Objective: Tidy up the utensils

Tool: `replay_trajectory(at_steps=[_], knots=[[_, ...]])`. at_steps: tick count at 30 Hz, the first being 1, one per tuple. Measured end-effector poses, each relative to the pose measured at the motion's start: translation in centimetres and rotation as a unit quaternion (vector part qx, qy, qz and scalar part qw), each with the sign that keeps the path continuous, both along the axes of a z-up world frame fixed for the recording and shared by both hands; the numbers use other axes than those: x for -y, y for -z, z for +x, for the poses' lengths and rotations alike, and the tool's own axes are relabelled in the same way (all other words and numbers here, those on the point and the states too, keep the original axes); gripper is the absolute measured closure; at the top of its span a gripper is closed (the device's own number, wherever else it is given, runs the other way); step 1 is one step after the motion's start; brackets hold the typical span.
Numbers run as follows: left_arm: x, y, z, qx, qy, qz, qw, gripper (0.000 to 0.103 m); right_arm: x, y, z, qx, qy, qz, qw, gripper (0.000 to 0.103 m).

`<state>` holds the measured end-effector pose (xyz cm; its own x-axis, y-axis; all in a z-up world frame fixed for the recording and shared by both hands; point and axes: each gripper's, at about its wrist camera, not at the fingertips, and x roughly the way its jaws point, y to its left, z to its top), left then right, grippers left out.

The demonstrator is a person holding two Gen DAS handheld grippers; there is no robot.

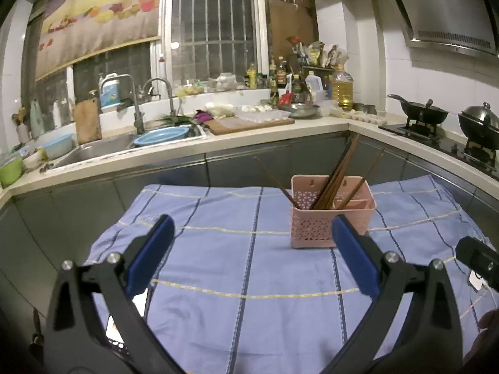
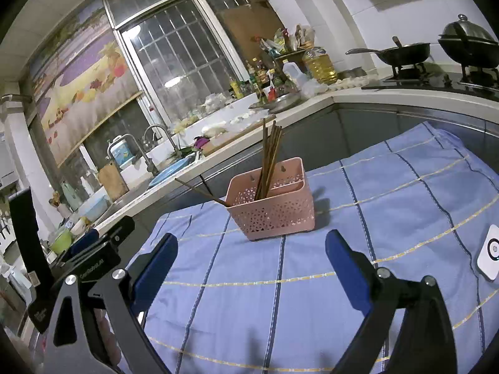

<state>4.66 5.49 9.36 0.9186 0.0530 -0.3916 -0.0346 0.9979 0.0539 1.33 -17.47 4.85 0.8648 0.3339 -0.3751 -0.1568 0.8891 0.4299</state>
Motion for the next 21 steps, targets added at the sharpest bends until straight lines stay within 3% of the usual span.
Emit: replay_trajectory(at_steps=[8, 15, 21], knots=[[-0.1, 0.1, 0.0, -0.005, 0.0, 0.007, 1.0, 0.006, -0.1, 0.0, 0.2, -0.003, -0.003, -0.001, 1.0, 0.009], [0.2, 0.8, 0.5, -0.034, 0.009, 0.015, 0.9993, 0.006, 0.0, 0.1, 0.3, -0.003, -0.002, 0.0, 1.0, 0.009], [0.1, 1.2, 0.6, -0.045, 0.022, 0.002, 0.9988, 0.006, 0.1, 0.1, 0.3, -0.003, -0.002, 0.0, 1.0, 0.009]])
